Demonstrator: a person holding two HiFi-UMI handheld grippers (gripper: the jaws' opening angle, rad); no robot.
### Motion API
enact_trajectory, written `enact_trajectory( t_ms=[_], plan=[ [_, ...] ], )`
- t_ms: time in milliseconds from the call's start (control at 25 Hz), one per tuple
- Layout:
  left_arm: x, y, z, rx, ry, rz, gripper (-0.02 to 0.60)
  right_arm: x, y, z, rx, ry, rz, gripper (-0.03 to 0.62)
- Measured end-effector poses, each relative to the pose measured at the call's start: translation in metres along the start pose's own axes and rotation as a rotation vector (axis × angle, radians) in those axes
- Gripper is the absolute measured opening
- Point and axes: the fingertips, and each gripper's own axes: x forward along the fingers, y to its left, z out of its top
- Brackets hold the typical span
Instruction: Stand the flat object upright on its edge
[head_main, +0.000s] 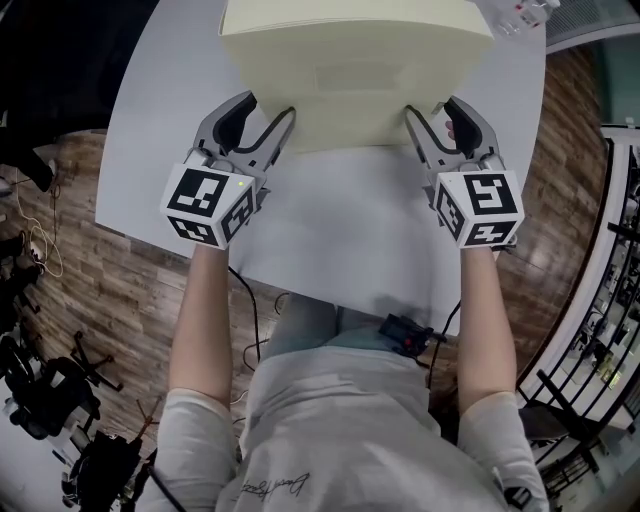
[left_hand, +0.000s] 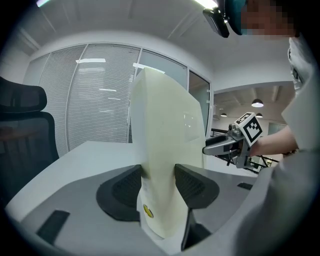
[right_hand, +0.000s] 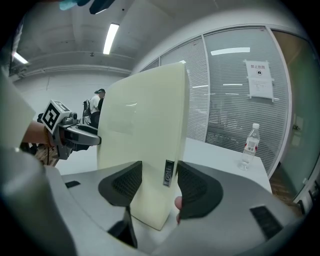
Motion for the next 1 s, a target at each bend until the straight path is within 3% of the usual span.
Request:
enact_trajectory(
  t_ms=[1000],
  plan=[
    [-0.012,-0.016,-0.020,0.006,0.050,0.022,0.224,-0.015,0.009,-0.024,0.057,0.031,0.059,0.227]
  ],
)
